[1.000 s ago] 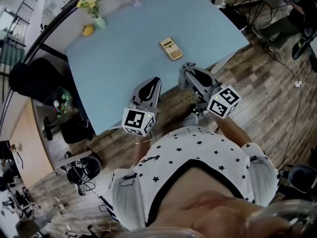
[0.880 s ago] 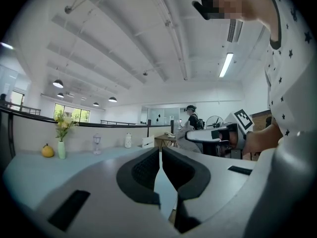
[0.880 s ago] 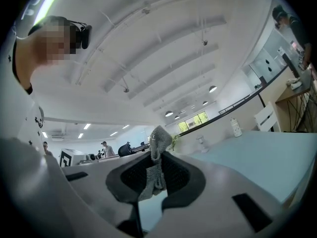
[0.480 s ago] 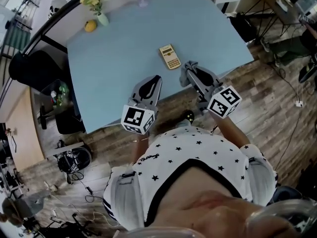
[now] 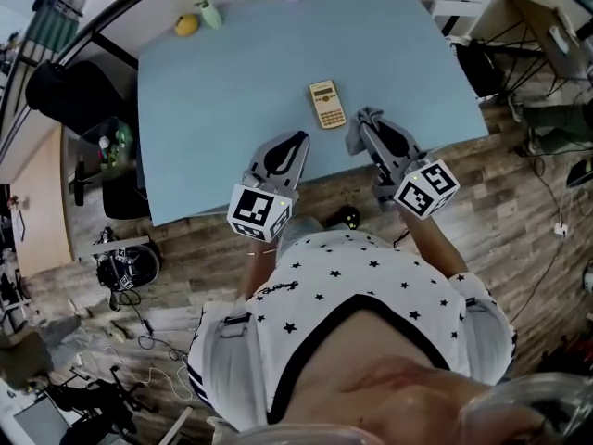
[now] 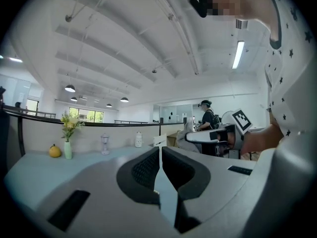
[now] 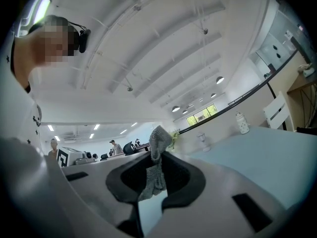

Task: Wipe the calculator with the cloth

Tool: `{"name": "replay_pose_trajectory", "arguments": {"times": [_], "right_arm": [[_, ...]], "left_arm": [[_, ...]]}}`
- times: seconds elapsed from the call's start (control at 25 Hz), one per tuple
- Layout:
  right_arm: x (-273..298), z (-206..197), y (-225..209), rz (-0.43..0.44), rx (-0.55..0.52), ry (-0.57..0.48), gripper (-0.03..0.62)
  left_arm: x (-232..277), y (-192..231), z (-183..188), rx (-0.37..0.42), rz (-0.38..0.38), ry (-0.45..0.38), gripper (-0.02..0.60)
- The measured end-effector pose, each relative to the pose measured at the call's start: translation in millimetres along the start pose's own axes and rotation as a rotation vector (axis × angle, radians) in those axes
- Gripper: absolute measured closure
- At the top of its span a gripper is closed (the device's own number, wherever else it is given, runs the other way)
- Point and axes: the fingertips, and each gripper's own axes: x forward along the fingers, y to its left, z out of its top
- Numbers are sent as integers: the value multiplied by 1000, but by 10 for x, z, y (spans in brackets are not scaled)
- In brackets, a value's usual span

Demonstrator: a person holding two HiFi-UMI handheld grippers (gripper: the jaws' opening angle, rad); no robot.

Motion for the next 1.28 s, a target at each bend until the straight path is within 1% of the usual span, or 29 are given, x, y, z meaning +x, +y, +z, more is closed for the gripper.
{"name": "replay_pose_trajectory", "arguments": {"times": [0.16, 0.28, 0.44, 0.68, 1.0, 1.28], "right_arm": [[98, -50, -77, 3, 18, 8, 543], [231, -106, -120, 1, 22, 26, 543], [466, -134, -222, -13, 12, 62, 543], [794, -180, -408, -41, -8, 121, 543], [1263, -472, -654, -79, -32, 244, 543], [1619, -821, -867, -111, -62, 373, 543]], "left_arm": [[-31, 66, -93, -10, 18, 29, 541], [-44, 212, -110, -18, 35, 32, 541], [27, 450, -76, -26, 43, 27, 541], [206, 801, 80, -16, 43, 4, 541], [302, 1185, -54, -63, 46, 10, 541], [362, 1539, -56, -70, 54, -17, 541]]}}
